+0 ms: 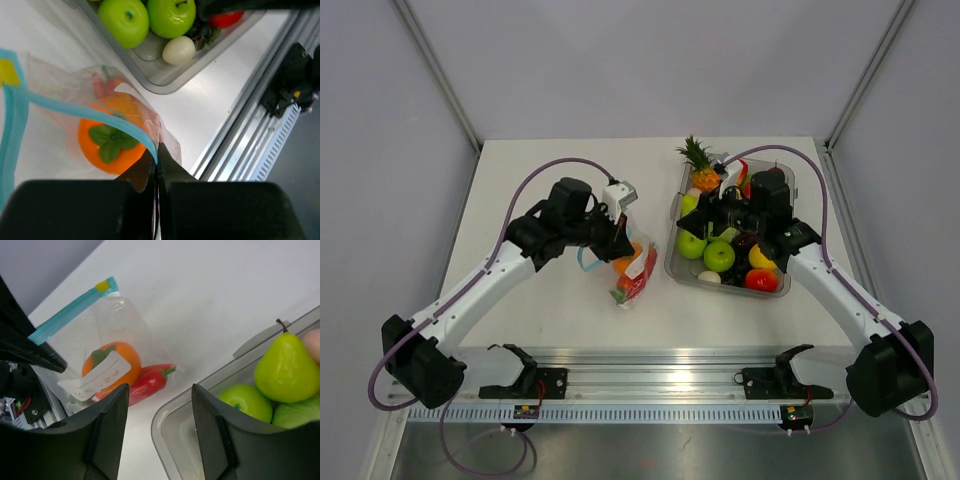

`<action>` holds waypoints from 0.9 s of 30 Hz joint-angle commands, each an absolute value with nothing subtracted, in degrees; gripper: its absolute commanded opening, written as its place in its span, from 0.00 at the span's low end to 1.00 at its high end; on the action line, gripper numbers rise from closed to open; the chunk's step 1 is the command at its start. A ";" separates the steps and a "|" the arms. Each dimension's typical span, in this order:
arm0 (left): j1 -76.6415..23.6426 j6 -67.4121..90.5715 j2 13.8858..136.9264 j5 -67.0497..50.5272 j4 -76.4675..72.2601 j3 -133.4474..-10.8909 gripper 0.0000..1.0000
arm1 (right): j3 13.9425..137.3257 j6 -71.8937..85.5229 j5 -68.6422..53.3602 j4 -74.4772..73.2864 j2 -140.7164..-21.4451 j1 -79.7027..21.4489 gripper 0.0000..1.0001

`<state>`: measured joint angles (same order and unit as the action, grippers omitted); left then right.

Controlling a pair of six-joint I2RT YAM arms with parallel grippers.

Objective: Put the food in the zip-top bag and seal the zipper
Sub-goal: Zip the zipper food storage bag.

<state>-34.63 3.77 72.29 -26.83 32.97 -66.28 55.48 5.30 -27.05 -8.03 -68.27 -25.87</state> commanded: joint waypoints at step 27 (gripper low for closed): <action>-33.57 -17.75 66.09 -53.61 45.61 -75.32 0.00 | 71.88 11.60 -77.70 8.96 -90.97 -22.58 0.69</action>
